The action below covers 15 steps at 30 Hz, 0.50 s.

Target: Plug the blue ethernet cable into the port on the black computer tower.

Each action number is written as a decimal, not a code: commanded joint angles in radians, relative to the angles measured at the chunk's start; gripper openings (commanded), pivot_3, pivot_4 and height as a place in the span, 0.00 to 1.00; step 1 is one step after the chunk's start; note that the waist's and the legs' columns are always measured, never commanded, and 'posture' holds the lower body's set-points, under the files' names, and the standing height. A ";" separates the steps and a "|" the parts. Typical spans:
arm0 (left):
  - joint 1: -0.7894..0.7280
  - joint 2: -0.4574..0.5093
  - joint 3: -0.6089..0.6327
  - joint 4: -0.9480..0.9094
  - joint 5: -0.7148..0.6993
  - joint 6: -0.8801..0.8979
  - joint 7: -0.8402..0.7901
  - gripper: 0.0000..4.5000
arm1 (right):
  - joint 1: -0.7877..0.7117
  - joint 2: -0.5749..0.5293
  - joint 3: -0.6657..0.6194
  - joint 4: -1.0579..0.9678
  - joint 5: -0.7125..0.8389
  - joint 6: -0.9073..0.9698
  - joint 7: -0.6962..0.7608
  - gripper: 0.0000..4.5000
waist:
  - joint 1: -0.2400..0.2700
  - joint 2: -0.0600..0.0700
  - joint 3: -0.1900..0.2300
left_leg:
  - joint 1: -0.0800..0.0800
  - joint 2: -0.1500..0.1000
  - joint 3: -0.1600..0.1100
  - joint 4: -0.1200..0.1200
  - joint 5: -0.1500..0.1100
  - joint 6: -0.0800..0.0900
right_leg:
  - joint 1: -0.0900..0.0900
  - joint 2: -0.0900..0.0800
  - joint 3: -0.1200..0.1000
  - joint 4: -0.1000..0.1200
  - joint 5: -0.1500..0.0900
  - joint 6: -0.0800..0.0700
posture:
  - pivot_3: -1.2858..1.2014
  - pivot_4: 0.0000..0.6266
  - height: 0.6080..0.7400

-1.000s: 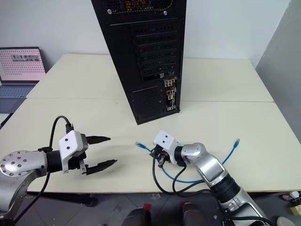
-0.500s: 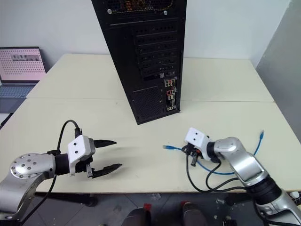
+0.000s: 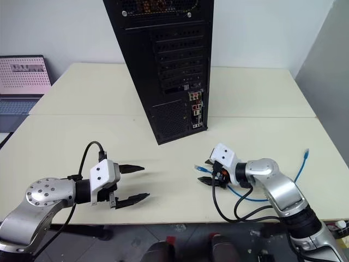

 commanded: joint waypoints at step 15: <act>-0.010 -0.032 -0.009 -0.010 -0.014 -0.004 0.003 1.00 | 0.016 0.028 0.028 0.082 -0.079 -0.100 -0.016 0.18 | 0.002 0.000 0.000 | 0.000 0.000 0.000 0.000 0.000 0.000 | 0.000 0.000 0.000 0.000 0.000 0.000 | 0.52 0.24 1.00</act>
